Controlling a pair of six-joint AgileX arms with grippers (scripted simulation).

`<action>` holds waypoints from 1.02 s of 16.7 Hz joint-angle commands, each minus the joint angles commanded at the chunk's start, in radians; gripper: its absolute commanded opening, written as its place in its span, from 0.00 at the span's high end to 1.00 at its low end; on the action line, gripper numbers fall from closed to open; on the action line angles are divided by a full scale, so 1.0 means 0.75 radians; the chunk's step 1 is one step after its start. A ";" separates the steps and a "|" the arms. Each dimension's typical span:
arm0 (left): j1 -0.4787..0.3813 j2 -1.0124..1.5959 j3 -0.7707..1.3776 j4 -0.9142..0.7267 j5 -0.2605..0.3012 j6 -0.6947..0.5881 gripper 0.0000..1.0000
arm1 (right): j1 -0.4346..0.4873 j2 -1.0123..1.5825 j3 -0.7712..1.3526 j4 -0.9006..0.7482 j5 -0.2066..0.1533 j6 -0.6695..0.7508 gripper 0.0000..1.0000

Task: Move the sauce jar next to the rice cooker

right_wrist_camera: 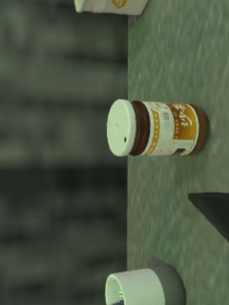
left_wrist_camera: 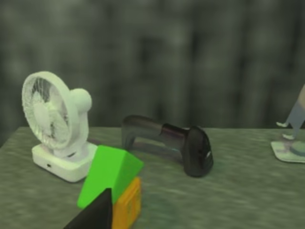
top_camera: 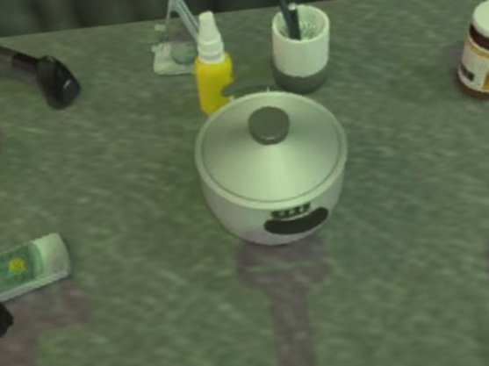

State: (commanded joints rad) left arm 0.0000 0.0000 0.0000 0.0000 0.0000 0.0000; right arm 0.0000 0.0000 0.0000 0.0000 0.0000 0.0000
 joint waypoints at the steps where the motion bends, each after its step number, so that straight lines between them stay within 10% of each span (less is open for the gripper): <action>1: 0.000 0.000 0.000 0.000 0.000 0.000 0.00 | 0.000 0.000 0.000 0.000 0.000 0.000 0.00; 9: 0.000 0.000 0.000 0.000 0.000 0.000 0.00 | -0.028 0.347 0.260 -0.322 0.016 -0.011 0.00; 17: 0.000 0.000 0.000 0.000 0.000 0.000 0.00 | -0.098 1.219 1.252 -0.899 0.045 -0.035 0.00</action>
State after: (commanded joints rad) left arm 0.0000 0.0000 0.0000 0.0000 0.0000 0.0000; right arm -0.0733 0.9139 0.9389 -0.6740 0.0338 -0.0265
